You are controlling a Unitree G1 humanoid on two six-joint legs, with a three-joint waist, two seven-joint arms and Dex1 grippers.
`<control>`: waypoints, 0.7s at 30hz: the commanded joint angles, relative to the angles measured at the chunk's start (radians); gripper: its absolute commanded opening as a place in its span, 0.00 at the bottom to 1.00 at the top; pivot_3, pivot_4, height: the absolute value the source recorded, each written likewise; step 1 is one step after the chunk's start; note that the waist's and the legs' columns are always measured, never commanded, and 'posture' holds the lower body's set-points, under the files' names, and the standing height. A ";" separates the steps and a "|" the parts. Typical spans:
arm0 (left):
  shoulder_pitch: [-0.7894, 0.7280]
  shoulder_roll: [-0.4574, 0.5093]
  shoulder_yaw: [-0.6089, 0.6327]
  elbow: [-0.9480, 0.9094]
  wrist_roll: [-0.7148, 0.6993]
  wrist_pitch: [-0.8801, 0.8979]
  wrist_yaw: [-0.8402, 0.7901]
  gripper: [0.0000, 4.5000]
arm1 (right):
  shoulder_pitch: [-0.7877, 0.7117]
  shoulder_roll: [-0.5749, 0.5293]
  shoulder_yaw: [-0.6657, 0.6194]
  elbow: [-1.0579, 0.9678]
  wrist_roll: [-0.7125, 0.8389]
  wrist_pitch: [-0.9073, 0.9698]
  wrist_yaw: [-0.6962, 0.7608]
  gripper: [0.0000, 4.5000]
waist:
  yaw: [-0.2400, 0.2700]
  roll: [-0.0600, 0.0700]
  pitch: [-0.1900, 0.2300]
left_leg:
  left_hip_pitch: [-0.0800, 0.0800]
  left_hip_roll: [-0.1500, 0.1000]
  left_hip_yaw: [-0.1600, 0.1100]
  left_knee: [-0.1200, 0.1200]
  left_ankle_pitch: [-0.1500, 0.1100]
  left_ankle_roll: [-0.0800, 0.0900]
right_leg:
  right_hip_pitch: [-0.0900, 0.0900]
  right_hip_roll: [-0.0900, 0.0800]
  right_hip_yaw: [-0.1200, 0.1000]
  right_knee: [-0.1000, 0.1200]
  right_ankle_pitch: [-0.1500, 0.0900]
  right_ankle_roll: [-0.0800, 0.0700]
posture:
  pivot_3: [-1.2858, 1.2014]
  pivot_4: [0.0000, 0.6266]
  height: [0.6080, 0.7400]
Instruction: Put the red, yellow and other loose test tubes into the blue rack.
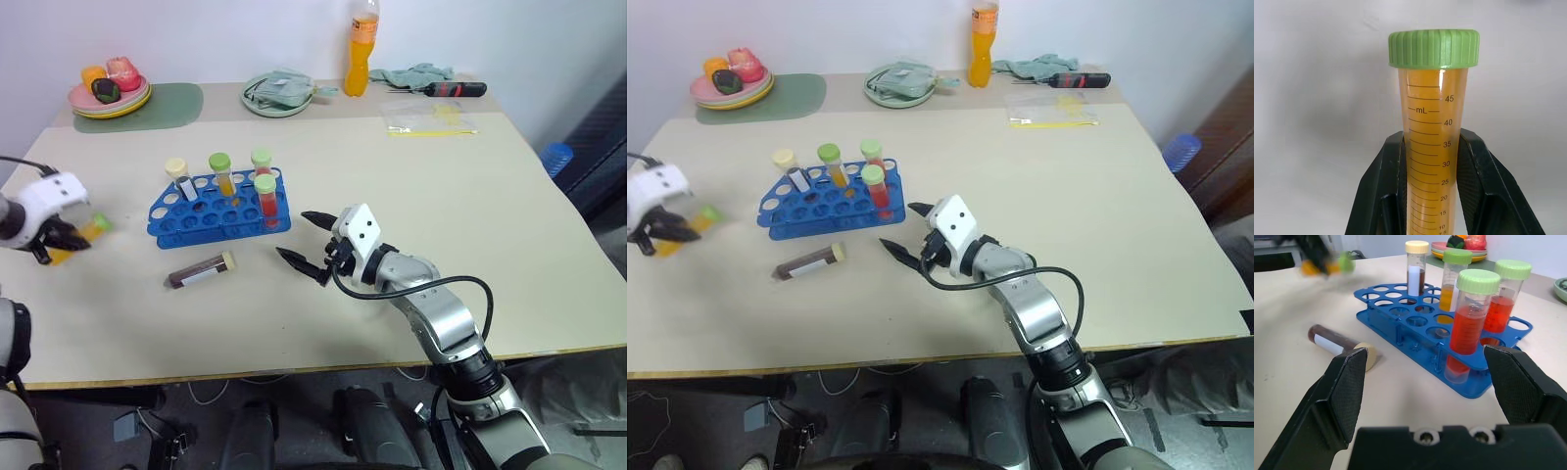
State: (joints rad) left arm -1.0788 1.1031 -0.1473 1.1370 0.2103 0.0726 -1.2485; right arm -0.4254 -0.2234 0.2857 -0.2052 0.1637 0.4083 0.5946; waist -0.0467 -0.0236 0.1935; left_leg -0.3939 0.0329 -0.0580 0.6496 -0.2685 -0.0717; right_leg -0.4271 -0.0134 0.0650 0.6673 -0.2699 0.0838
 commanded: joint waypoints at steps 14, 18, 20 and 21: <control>0.736 -0.854 0.293 -1.605 -0.314 0.294 0.900 0.17 | -0.020 -0.039 -0.053 -0.044 0.018 0.037 0.006 0.93 | 0.003 0.000 -0.002 | 0.002 -0.002 0.001 0.006 0.000 0.000 | 0.003 -0.004 0.002 0.003 0.001 0.002 | 0.52 0.24 1.00; 0.761 -0.940 0.235 -1.516 -0.218 0.164 1.035 0.17 | -0.017 -0.037 -0.047 -0.053 0.016 0.041 0.001 0.93 | 0.001 0.000 -0.002 | 0.004 -0.001 0.001 0.004 0.000 0.000 | 0.005 -0.001 0.002 0.002 0.001 0.001 | 0.52 0.24 1.00; 0.766 -0.963 0.234 -1.485 -0.200 0.129 1.083 0.17 | -0.016 -0.037 -0.045 -0.054 0.015 0.040 0.001 0.93 | 0.003 0.000 -0.002 | 0.004 -0.001 0.000 0.004 0.000 0.000 | 0.005 -0.001 0.003 0.002 0.001 0.001 | 0.52 0.24 1.00; 0.770 -0.964 0.232 -1.469 -0.189 0.106 1.095 0.17 | -0.016 -0.038 -0.044 -0.054 0.013 0.039 0.001 0.93 | 0.004 0.000 -0.002 | 0.004 -0.001 0.000 0.004 0.000 0.000 | 0.005 -0.001 0.002 0.002 0.001 0.001 | 0.52 0.24 1.00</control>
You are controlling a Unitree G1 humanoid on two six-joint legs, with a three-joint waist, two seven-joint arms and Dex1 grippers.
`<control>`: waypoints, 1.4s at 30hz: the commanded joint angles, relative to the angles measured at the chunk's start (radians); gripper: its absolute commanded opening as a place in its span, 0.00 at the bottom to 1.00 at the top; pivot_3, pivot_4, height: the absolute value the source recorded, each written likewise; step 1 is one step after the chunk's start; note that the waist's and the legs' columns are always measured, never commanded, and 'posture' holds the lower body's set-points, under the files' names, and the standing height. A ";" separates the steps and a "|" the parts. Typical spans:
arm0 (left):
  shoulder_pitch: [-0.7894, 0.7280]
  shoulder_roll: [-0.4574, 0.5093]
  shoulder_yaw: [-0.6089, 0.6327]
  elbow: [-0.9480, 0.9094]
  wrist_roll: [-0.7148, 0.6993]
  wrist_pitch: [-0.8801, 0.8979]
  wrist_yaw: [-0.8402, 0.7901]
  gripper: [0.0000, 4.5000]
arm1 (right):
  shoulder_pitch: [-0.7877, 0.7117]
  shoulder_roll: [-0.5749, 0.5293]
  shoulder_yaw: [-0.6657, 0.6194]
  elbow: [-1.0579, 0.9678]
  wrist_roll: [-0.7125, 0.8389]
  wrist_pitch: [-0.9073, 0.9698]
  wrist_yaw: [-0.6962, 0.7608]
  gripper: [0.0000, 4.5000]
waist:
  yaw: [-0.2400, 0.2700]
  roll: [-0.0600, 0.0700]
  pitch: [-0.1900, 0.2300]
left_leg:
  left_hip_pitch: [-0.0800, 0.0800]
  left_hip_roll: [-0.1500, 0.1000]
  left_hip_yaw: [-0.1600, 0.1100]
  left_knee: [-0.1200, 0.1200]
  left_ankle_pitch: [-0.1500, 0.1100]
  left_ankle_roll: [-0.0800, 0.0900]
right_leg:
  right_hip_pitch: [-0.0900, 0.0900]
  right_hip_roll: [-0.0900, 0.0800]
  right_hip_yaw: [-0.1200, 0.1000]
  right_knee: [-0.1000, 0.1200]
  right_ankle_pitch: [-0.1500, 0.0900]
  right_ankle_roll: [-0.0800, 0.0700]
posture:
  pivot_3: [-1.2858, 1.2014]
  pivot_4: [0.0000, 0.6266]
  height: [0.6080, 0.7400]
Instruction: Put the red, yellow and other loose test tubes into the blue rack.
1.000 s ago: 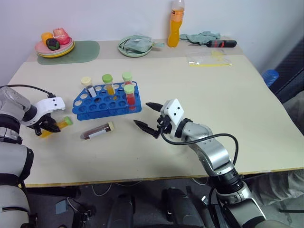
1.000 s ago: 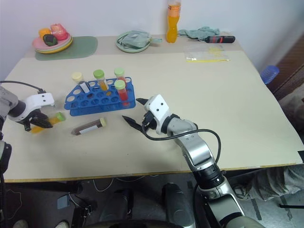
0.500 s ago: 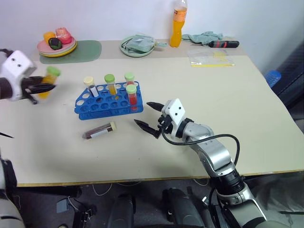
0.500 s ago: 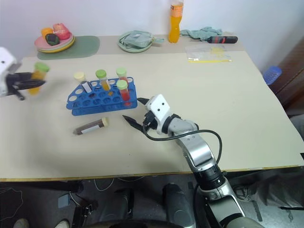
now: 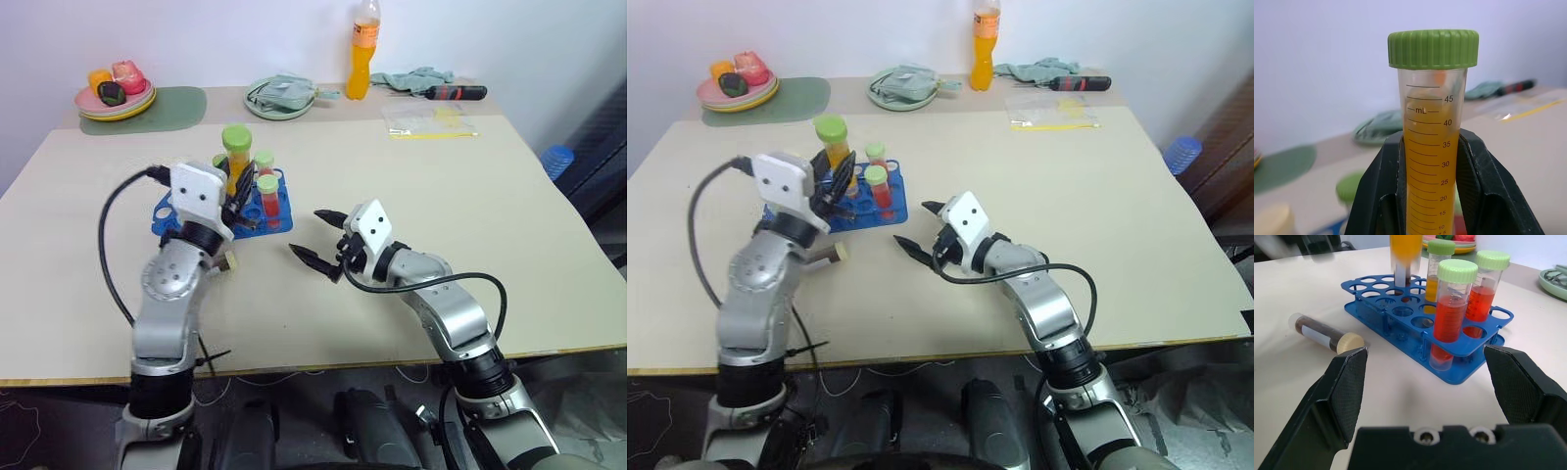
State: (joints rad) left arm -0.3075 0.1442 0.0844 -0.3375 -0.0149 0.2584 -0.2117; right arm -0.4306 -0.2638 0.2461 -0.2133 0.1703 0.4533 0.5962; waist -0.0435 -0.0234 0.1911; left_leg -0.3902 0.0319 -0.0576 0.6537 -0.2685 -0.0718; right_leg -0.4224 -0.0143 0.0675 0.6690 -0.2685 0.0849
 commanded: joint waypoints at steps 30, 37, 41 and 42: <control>-0.021 0.044 -0.009 0.237 -0.021 -0.123 0.033 0.17 | 0.000 0.002 -0.003 -0.058 0.005 -0.010 -0.019 0.93 | 0.002 0.000 0.000 | 0.000 0.000 0.000 -0.001 0.000 0.000 | 0.000 0.000 0.000 -0.002 0.000 0.000 | 0.52 0.24 1.00; -0.021 0.015 -0.008 0.278 -0.032 -0.190 0.037 0.17 | -0.001 0.003 0.002 -0.061 0.004 -0.009 -0.015 0.93 | 0.002 0.000 0.000 | 0.000 0.000 0.000 -0.001 0.000 0.000 | 0.000 0.000 0.000 -0.002 0.000 0.000 | 0.52 0.24 1.00; -0.028 0.002 -0.014 0.308 -0.030 -0.210 0.033 0.17 | -0.002 0.005 0.004 -0.061 0.004 -0.009 -0.013 0.93 | 0.002 0.000 0.000 | 0.000 0.000 0.000 -0.001 0.000 0.000 | 0.000 0.000 0.000 -0.002 0.000 0.000 | 0.52 0.24 1.00; -0.028 0.001 -0.013 0.311 -0.031 -0.214 0.034 0.17 | -0.002 0.005 0.004 -0.062 0.004 -0.009 -0.014 0.93 | 0.002 0.000 0.000 | 0.000 0.000 0.000 -0.001 0.000 0.000 | 0.000 0.000 0.000 -0.002 0.000 0.000 | 0.52 0.24 1.00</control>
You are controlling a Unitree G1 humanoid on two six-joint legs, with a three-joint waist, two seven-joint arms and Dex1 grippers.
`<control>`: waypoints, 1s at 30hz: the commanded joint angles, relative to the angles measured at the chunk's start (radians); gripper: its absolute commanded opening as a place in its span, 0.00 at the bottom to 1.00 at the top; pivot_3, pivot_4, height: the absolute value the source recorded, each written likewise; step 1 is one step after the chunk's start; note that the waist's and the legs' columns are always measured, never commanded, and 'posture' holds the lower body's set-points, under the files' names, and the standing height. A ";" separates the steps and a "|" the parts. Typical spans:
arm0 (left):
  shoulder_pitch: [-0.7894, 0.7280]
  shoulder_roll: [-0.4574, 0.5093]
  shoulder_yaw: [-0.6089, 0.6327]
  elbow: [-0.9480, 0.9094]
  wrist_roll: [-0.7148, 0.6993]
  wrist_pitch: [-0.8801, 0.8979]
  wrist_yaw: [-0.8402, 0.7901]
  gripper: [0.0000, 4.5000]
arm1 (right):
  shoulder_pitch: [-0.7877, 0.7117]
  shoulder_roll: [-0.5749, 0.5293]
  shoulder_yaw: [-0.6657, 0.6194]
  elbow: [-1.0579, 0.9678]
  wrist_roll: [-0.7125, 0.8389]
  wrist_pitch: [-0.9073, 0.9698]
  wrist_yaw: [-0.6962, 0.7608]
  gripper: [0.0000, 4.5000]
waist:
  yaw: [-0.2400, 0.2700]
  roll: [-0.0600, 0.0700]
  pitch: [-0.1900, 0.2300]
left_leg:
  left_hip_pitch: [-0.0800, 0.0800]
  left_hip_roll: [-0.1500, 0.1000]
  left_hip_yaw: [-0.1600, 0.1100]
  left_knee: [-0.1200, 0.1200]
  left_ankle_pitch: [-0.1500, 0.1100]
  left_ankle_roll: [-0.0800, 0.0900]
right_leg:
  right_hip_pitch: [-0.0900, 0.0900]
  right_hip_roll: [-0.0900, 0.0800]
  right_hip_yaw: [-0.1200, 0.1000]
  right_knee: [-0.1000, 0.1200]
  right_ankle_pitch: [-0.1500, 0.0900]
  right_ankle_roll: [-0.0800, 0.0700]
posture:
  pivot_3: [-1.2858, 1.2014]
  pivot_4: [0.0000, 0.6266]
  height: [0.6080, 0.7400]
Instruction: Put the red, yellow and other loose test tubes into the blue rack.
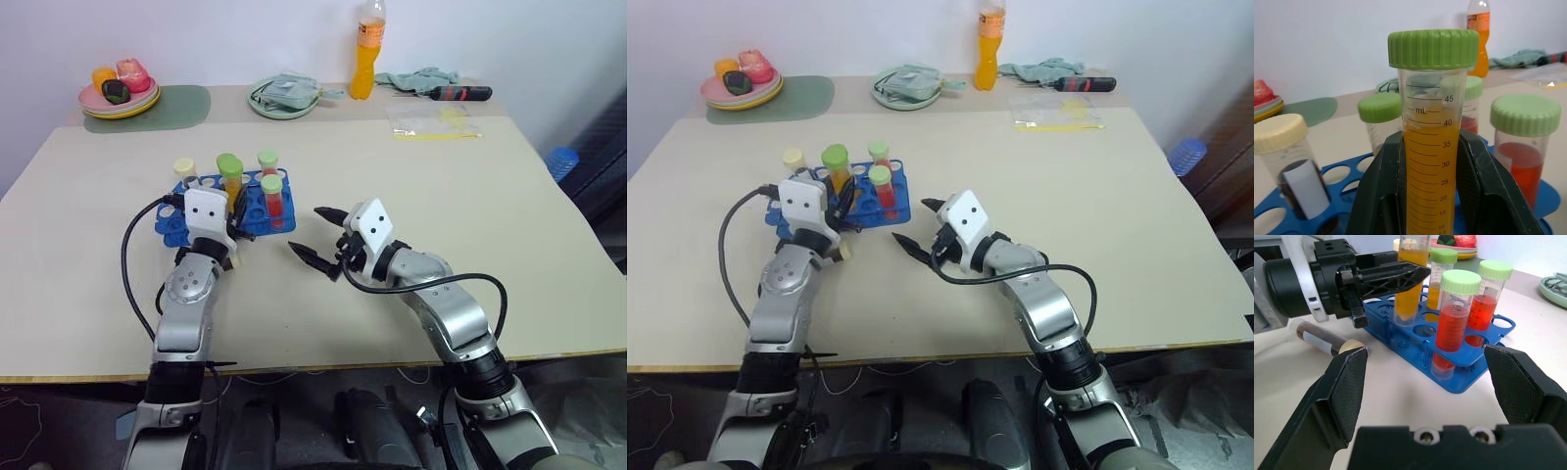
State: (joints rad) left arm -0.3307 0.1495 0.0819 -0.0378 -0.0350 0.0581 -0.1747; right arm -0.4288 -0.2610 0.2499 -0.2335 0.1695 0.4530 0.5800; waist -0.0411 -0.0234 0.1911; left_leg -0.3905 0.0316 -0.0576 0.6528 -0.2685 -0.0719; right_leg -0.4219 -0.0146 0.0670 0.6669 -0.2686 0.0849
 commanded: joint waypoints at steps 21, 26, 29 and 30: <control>0.012 0.023 0.004 0.038 0.006 -0.048 0.035 0.17 | 0.004 0.008 0.006 -0.045 0.007 -0.007 0.003 0.93 | -0.002 0.000 0.000 | 0.000 0.000 0.000 -0.001 0.000 0.000 | 0.000 0.000 0.000 0.000 0.000 0.000 | 0.52 0.24 1.00; 0.007 0.012 0.008 0.052 -0.027 -0.042 0.021 0.17 | 0.004 0.009 0.006 -0.045 0.005 -0.010 0.001 0.93 | -0.001 0.000 0.000 | 0.000 0.000 0.000 -0.001 0.000 0.000 | 0.000 0.000 0.000 -0.001 0.000 0.000 | 0.52 0.24 1.00; 0.008 0.008 0.018 0.049 -0.036 -0.037 0.027 0.51 | 0.004 0.009 0.006 -0.045 0.004 -0.011 0.000 0.93 | -0.001 0.000 0.000 | 0.000 0.000 0.000 -0.001 0.000 0.000 | 0.000 0.000 0.000 -0.001 0.000 0.000 | 0.52 0.24 1.00; 0.011 0.009 0.020 0.043 -0.034 -0.036 0.030 0.62 | 0.005 0.008 0.007 -0.048 0.003 -0.011 0.000 0.93 | -0.001 0.000 0.000 | 0.000 0.000 0.000 -0.001 0.000 0.000 | 0.000 0.000 0.000 -0.001 0.000 0.000 | 0.52 0.24 1.00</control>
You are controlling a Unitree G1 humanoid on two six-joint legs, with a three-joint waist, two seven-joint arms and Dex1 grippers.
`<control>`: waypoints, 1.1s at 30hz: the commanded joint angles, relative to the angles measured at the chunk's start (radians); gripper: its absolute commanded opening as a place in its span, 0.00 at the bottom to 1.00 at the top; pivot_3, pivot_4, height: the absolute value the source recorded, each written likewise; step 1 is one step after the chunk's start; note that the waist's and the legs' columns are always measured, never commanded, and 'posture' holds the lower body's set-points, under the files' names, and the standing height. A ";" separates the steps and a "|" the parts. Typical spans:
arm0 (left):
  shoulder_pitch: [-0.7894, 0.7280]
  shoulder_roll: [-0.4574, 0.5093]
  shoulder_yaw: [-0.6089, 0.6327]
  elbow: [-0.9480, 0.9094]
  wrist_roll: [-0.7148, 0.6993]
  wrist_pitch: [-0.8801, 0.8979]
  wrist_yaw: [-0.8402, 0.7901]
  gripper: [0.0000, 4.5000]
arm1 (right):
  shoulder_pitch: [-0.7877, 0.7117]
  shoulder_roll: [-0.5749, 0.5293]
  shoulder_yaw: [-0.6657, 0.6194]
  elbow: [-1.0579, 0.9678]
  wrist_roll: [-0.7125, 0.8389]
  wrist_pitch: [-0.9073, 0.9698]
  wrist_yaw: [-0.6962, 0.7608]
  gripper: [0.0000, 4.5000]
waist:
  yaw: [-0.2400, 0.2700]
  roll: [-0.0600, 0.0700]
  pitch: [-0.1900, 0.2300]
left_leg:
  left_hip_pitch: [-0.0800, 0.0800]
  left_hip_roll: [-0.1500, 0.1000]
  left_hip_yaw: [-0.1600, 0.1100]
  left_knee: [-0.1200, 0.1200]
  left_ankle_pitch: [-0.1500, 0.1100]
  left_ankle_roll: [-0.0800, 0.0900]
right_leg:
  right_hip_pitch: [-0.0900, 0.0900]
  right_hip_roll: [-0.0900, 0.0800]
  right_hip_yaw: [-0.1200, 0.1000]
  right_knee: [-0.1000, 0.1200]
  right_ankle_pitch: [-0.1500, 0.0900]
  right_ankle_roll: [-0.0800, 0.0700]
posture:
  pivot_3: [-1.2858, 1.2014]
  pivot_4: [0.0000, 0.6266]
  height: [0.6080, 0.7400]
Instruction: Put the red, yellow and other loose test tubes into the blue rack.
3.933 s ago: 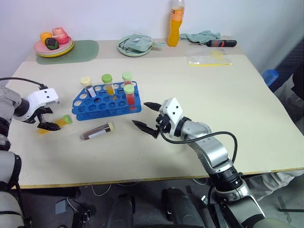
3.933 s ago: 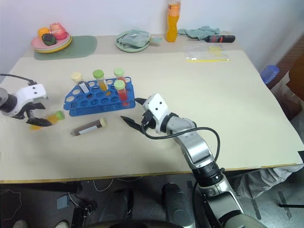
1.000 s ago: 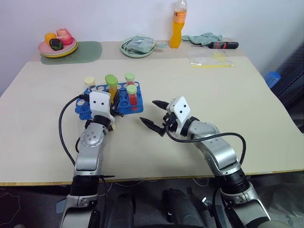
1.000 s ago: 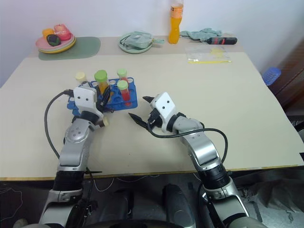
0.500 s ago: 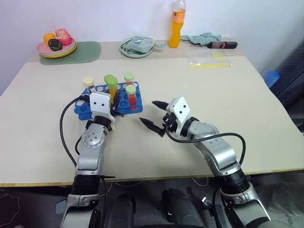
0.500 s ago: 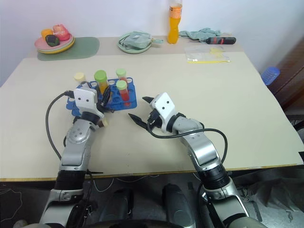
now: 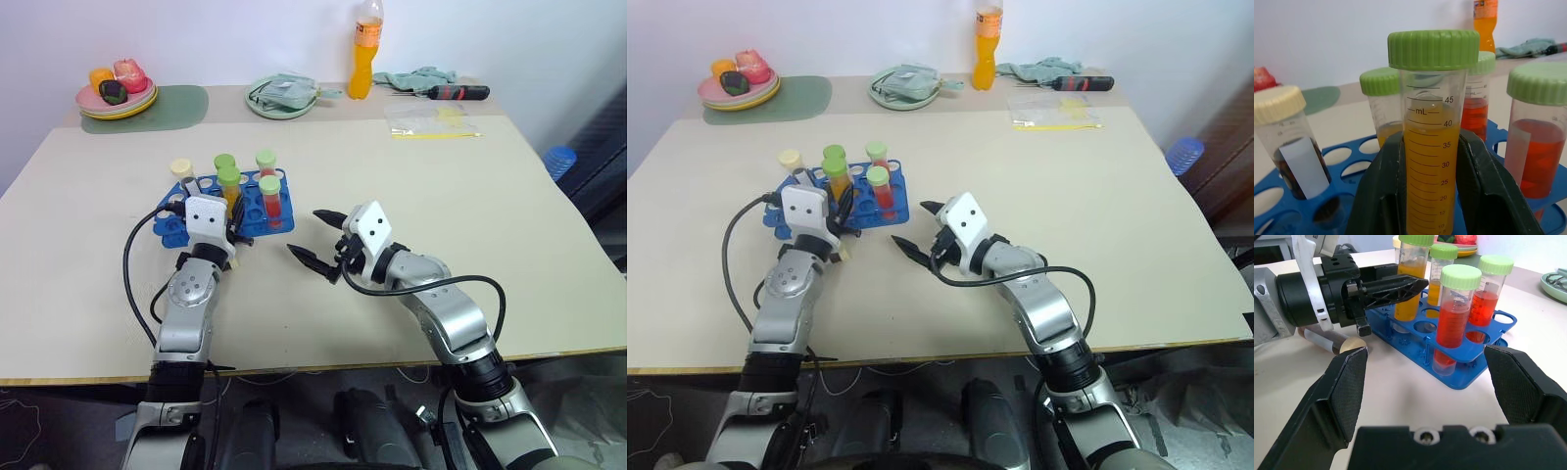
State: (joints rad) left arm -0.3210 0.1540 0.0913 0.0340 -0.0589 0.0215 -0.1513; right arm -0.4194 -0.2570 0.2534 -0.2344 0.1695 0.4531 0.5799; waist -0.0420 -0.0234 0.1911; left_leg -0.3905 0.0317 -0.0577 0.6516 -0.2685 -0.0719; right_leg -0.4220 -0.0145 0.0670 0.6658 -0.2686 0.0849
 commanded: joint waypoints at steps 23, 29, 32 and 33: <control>-0.260 1.150 -0.324 -0.291 -0.324 0.921 -1.013 0.98 | -0.041 -0.023 0.001 -0.034 0.025 -0.022 0.068 0.93 | -0.004 0.002 0.003 | -0.001 0.001 0.001 -0.004 0.000 0.000 | -0.002 0.002 0.000 -0.002 -0.001 -0.001 | 0.52 0.24 1.00; -0.656 0.982 -0.736 0.025 0.004 0.824 -1.268 0.98 | -0.024 -0.022 0.000 -0.050 0.013 -0.029 0.047 0.93 | -0.002 0.002 0.003 | -0.002 0.001 0.001 -0.004 0.000 0.000 | -0.004 0.003 0.000 -0.001 -0.001 -0.002 | 0.52 0.24 1.00; -0.725 0.905 -0.811 0.169 0.104 0.758 -1.322 0.98 | -0.008 -0.024 -0.002 -0.065 0.008 -0.027 0.034 0.93 | -0.005 0.002 0.003 | -0.002 0.001 0.001 -0.004 0.000 0.000 | -0.004 0.003 0.000 -0.002 -0.001 -0.002 | 0.52 0.24 1.00; -0.742 0.880 -0.828 0.212 0.130 0.741 -1.341 0.98 | -0.002 -0.024 -0.003 -0.071 0.007 -0.025 0.027 0.93 | -0.007 0.003 0.003 | -0.002 0.001 0.001 -0.004 0.000 0.000 | -0.005 0.003 0.000 -0.002 -0.001 -0.002 | 0.52 0.24 1.00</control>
State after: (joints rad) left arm -1.0348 1.0305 -0.7275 0.2047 0.0176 0.7920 -1.4621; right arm -0.4209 -0.2855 0.2627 -0.2519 0.1768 0.4411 0.6181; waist -0.0485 -0.0209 0.1944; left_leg -0.3935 0.0327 -0.0570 0.6477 -0.2685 -0.0716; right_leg -0.4274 -0.0115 0.0671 0.6645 -0.2702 0.0831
